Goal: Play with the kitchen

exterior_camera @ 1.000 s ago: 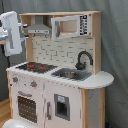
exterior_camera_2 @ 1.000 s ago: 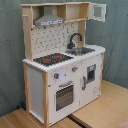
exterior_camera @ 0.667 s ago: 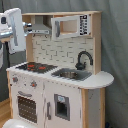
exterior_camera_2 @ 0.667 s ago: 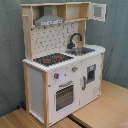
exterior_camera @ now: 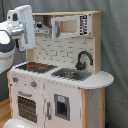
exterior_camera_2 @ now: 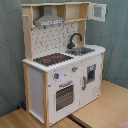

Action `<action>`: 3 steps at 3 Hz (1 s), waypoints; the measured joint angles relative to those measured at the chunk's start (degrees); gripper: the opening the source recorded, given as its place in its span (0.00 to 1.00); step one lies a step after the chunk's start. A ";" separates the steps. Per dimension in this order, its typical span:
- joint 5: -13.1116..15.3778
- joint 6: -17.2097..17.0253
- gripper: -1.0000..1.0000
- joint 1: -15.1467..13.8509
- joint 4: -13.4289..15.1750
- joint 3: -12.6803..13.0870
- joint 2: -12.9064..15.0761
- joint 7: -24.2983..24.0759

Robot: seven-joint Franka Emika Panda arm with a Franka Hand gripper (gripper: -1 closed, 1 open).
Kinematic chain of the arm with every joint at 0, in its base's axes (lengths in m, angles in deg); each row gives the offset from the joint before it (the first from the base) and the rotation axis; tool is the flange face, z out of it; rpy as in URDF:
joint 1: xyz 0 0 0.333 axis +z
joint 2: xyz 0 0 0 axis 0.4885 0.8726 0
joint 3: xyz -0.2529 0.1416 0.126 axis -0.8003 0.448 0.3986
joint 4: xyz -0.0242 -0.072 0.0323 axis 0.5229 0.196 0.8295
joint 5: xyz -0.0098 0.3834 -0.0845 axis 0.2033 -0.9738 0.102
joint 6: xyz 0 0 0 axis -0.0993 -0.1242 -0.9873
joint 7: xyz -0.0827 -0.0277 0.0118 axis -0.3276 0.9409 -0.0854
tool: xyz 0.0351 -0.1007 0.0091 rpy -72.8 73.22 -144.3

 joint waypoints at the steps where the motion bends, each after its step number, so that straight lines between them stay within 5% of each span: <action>1: 0.07 4.89 0.00 -1.68 0.54 -1.63 2.70 0.55; 3: 0.07 15.40 0.00 -5.81 -0.15 -5.00 8.78 2.76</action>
